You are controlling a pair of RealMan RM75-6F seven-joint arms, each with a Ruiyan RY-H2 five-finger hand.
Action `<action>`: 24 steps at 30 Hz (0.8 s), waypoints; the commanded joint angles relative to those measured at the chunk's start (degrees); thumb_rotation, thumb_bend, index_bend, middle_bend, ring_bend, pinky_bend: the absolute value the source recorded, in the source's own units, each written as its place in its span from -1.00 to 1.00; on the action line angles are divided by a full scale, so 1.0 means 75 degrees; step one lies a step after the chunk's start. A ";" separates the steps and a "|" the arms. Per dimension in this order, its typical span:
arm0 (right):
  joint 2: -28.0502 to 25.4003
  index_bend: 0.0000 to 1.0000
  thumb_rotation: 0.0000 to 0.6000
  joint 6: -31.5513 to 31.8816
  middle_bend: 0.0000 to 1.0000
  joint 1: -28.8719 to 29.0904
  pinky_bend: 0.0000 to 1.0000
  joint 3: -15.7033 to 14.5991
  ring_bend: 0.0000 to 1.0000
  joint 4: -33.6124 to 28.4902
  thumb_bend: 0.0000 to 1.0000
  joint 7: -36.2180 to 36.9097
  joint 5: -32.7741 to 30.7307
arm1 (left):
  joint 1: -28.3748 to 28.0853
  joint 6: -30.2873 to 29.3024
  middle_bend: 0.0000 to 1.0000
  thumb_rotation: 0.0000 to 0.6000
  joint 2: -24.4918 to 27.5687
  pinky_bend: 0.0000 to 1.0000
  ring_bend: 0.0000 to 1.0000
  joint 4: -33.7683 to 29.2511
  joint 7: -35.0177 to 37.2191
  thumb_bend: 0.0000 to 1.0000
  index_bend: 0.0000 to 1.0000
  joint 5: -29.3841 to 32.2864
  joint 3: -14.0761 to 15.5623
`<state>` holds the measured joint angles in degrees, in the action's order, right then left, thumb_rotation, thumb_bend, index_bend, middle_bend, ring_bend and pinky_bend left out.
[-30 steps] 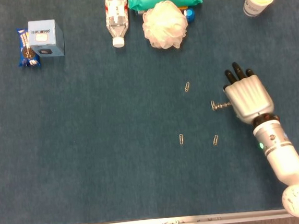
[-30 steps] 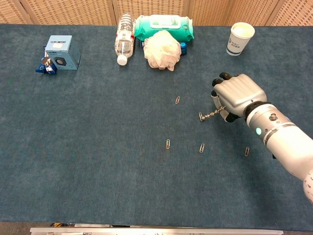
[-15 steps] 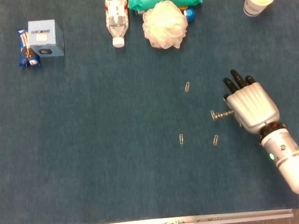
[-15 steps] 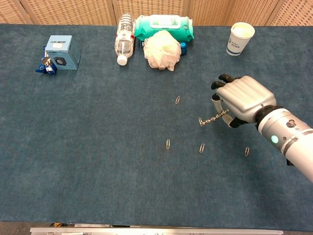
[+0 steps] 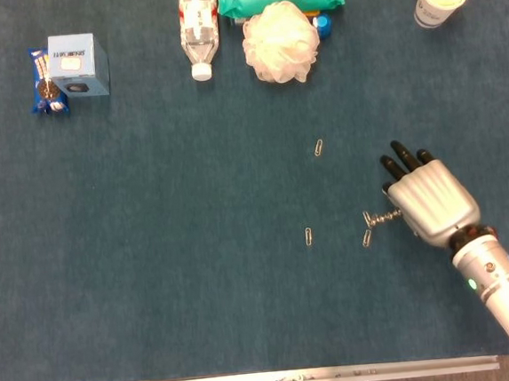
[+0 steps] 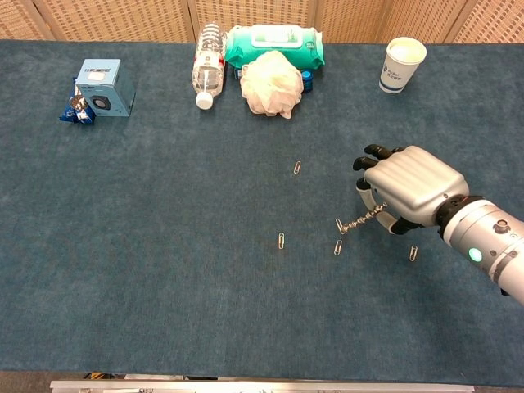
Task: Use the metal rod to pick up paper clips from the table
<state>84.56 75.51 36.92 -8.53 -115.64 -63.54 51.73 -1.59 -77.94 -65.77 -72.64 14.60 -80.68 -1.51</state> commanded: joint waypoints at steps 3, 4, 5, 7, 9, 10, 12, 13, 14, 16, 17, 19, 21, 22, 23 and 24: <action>0.0024 0.25 1.00 -0.0065 -0.64 -0.0025 -0.52 -0.0030 -0.90 0.0029 -0.22 -0.0045 -0.0017 | 0.0015 -0.0016 0.13 1.00 -0.0007 0.48 0.07 -0.0022 0.0003 -0.72 0.15 0.0040 -0.0018; 0.0031 0.25 1.00 -0.0080 -0.64 -0.0025 -0.52 -0.0033 -0.90 0.0037 -0.22 -0.0062 -0.0023 | 0.0018 -0.0017 0.12 1.00 -0.0011 0.48 0.07 -0.0020 0.0010 -0.72 0.15 0.0046 -0.0020; 0.0041 0.25 1.00 -0.0092 -0.64 -0.0025 -0.52 -0.0033 -0.90 0.0044 -0.22 -0.0074 -0.0029 | 0.0022 -0.0017 0.12 1.00 -0.0014 0.48 0.07 -0.0016 0.0018 -0.72 0.15 0.0051 -0.0020; 0.0066 0.25 1.00 -0.0121 -0.64 -0.0023 -0.52 -0.0026 -0.90 0.0058 -0.22 -0.0100 -0.0040 | 0.0032 -0.0018 0.12 1.00 -0.0024 0.48 0.07 0.0000 0.0039 -0.72 0.14 0.0061 -0.0018; 0.0096 0.25 1.00 -0.0155 -0.64 -0.0017 -0.52 -0.0017 -0.90 0.0077 -0.22 -0.0127 -0.0061 | 0.0040 -0.0015 0.12 1.00 -0.0025 0.48 0.07 0.0009 0.0062 -0.72 0.15 0.0069 -0.0018; 0.0112 0.25 1.00 -0.0173 -0.64 -0.0013 -0.52 -0.0012 -0.90 0.0089 -0.22 -0.0137 -0.0071 | 0.0046 -0.0015 0.13 1.00 -0.0034 0.48 0.07 0.0019 0.0070 -0.72 0.15 0.0072 -0.0014; 0.0139 0.25 1.00 -0.0214 -0.64 0.0003 -0.52 0.0000 -0.90 0.0108 -0.22 -0.0174 -0.0109 | 0.0052 -0.0023 0.12 1.00 -0.0035 0.48 0.07 0.0032 0.0098 -0.72 0.15 0.0076 -0.0019; 0.0152 0.25 1.00 -0.0231 -0.64 0.0011 -0.52 0.0004 -0.90 0.0118 -0.22 -0.0191 -0.0124 | 0.0056 -0.0026 0.12 1.00 -0.0038 0.48 0.07 0.0038 0.0109 -0.72 0.15 0.0080 -0.0021; 0.0167 0.25 1.00 -0.0251 -0.64 0.0020 -0.52 0.0010 -0.90 0.0128 -0.22 -0.0212 -0.0147 | 0.0062 -0.0027 0.12 1.00 -0.0043 0.48 0.07 0.0045 0.0124 -0.72 0.15 0.0083 -0.0020; 0.0184 0.25 1.00 -0.0275 -0.64 0.0036 -0.52 0.0023 -0.90 0.0139 -0.22 -0.0240 -0.0173 | 0.0065 -0.0033 0.13 1.00 -0.0043 0.48 0.07 0.0054 0.0140 -0.72 0.15 0.0084 -0.0024; 0.0194 0.25 1.00 -0.0288 -0.64 0.0046 -0.52 0.0031 -0.90 0.0146 -0.22 -0.0260 -0.0192 | 0.0067 -0.0033 0.13 1.00 -0.0043 0.48 0.07 0.0056 0.0149 -0.72 0.15 0.0085 -0.0025; 0.0209 0.25 1.00 -0.0300 -0.64 0.0060 -0.52 0.0050 -0.90 0.0157 -0.22 -0.0278 -0.0221 | 0.0068 -0.0028 0.13 1.00 -0.0044 0.48 0.07 0.0058 0.0154 -0.72 0.15 0.0088 -0.0026; 0.0219 0.25 1.00 -0.0306 -0.64 0.0071 -0.52 0.0057 -0.90 0.0165 -0.22 -0.0304 -0.0237 | 0.0068 -0.0027 0.12 1.00 -0.0050 0.48 0.07 0.0062 0.0161 -0.72 0.15 0.0086 -0.0027; 0.0220 0.25 1.00 -0.0308 -0.64 0.0074 -0.52 0.0063 -0.90 0.0164 -0.22 -0.0305 -0.0246 | 0.0067 -0.0028 0.13 1.00 -0.0049 0.48 0.07 0.0063 0.0167 -0.72 0.15 0.0085 -0.0028; 0.0221 0.25 1.00 -0.0307 -0.64 0.0077 -0.52 0.0068 -0.90 0.0168 -0.22 -0.0312 -0.0254 | 0.0068 -0.0032 0.12 1.00 -0.0049 0.48 0.07 0.0065 0.0168 -0.72 0.15 0.0084 -0.0030; 0.0223 0.25 1.00 -0.0305 -0.64 0.0079 -0.52 0.0069 -0.90 0.0168 -0.22 -0.0319 -0.0257 | 0.0067 -0.0032 0.12 1.00 -0.0050 0.48 0.07 0.0067 0.0170 -0.72 0.15 0.0084 -0.0031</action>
<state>86.23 73.22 37.50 -8.02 -114.38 -65.93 49.81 -1.08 -78.18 -66.15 -72.15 15.88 -80.05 -1.74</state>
